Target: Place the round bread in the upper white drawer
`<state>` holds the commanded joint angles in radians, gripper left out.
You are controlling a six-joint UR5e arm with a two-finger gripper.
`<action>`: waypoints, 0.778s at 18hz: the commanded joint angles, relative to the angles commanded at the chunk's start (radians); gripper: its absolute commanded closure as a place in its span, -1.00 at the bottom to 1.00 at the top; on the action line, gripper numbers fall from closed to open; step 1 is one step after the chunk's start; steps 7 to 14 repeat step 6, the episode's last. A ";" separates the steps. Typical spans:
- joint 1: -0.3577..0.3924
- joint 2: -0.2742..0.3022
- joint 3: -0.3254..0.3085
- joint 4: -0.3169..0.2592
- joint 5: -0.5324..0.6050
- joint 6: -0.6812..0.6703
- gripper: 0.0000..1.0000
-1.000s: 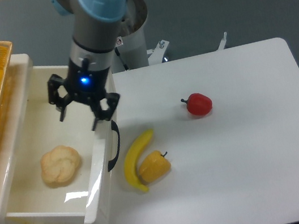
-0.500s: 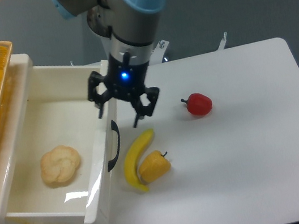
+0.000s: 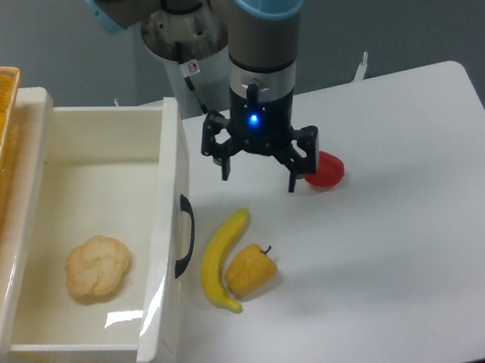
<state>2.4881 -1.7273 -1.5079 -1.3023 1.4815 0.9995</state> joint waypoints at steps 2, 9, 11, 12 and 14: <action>-0.002 0.000 -0.002 -0.003 0.043 0.044 -1.00; -0.002 -0.005 -0.009 0.005 0.046 0.048 -1.00; -0.002 -0.005 -0.009 0.005 0.046 0.048 -1.00; -0.002 -0.005 -0.009 0.005 0.046 0.048 -1.00; -0.002 -0.005 -0.009 0.005 0.046 0.048 -1.00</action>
